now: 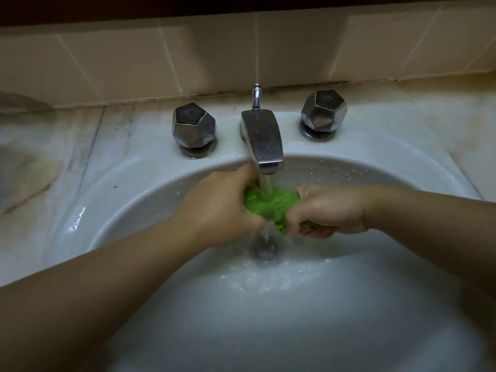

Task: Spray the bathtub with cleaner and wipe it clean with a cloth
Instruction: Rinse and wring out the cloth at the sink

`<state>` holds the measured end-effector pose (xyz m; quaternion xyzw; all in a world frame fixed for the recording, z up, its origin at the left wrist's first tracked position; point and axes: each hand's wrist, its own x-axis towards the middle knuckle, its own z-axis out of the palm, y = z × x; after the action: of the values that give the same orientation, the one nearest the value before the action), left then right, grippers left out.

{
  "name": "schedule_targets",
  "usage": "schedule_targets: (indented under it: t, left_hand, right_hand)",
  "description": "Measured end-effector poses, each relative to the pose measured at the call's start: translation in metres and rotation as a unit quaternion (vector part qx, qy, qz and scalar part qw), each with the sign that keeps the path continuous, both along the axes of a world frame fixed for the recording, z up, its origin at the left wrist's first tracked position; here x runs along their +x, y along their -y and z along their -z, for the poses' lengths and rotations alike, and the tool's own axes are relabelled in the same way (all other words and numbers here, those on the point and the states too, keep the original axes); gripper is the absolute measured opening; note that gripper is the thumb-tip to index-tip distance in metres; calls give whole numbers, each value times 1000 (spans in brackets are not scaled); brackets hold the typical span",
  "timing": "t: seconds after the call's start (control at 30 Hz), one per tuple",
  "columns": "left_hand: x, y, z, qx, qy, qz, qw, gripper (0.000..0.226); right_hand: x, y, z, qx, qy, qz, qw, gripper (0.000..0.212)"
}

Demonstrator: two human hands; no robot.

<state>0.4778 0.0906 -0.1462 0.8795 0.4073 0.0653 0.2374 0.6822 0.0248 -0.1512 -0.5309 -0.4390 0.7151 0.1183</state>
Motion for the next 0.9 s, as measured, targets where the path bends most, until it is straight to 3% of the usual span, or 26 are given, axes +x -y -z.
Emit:
schedule_targets:
  t: [0.1,0.17,0.27,0.33,0.37,0.47,0.57,0.63,0.73,0.77,0.83,0.9]
  left_hand:
    - [-4,1,-5,-208,57,-70,974,58]
    - [1,3,-6,-286,52,-69,954,54]
    - [11,4,-6,-365,81,-97,922,42]
    - [15,2,-8,-411,93,-98,902,34]
    - [16,0,-10,-431,98,-87,893,32]
    - [15,-3,-15,-465,73,-21,882,40]
    - [13,-2,-10,-282,-82,45,955,44]
    - [14,0,-3,-164,-103,74,978,43]
    - [16,0,-1,-112,-61,143,981,30]
    - [17,-1,-3,-105,-63,157,980,35]
    - [19,-4,-3,-81,-71,151,983,34]
    - [19,-7,0,1,-94,147,985,22]
  right_hand:
    - [3,5,-9,67,79,2,995,16]
    - [4,9,-12,171,217,-47,960,18]
    - [-5,16,-6,385,430,-100,810,41]
    - [-13,20,1,468,439,-118,758,51]
    - [-15,20,5,470,433,-120,760,55]
    - [-13,16,5,403,401,-107,816,64]
    - [-7,12,-3,381,391,-139,826,38]
    - [-4,9,-9,338,369,-139,855,24]
    - [-4,5,-14,239,277,-94,926,14]
    - [-4,4,-15,212,250,-73,942,15]
    - [-6,3,-17,176,208,-40,961,16]
    - [-7,2,-12,141,148,-5,979,15]
